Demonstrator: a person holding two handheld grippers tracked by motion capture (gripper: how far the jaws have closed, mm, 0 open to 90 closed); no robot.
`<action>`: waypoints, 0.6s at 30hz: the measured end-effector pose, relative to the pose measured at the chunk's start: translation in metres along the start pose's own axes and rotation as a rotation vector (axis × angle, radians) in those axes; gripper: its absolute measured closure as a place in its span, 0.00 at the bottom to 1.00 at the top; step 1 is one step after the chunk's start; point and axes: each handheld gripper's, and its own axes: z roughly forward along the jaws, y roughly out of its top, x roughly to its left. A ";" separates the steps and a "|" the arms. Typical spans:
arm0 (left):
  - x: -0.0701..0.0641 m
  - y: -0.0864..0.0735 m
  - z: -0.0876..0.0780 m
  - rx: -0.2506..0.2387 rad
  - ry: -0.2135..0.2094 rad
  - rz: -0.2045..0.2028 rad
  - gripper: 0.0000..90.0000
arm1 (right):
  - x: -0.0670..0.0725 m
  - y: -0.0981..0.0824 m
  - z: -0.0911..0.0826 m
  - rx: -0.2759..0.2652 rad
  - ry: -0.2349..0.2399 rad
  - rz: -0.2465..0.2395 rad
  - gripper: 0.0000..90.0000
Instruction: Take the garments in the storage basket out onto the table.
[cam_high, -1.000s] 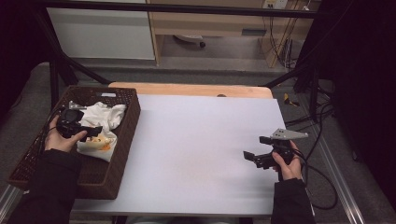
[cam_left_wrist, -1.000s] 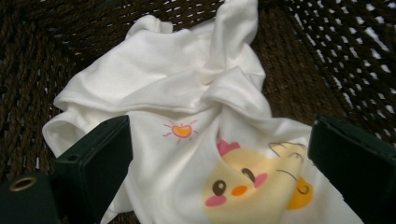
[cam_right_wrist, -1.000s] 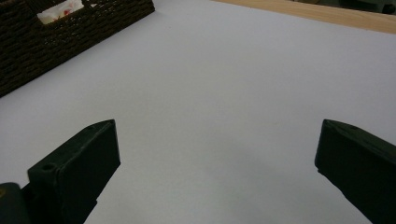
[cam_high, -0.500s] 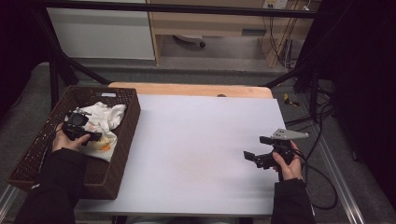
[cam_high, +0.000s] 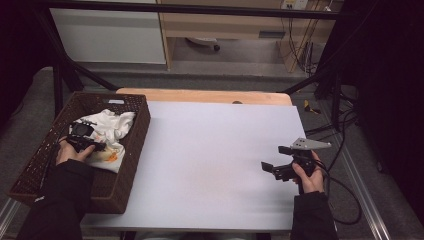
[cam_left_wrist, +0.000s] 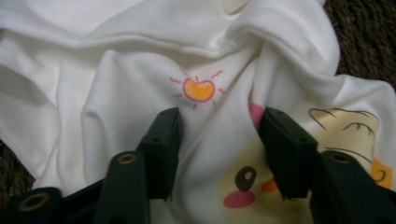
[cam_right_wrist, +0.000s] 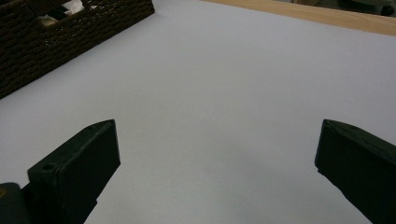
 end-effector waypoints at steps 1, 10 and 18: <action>-0.001 0.000 -0.001 0.005 -0.001 0.003 0.67 | 0.000 0.000 0.000 0.001 0.001 0.000 0.01; -0.006 0.002 -0.011 0.037 -0.007 -0.002 0.89 | 0.000 0.000 0.000 0.001 0.002 0.001 0.01; -0.020 -0.001 -0.034 -0.005 -0.097 -0.005 0.90 | 0.000 0.000 -0.001 -0.002 0.002 0.002 0.01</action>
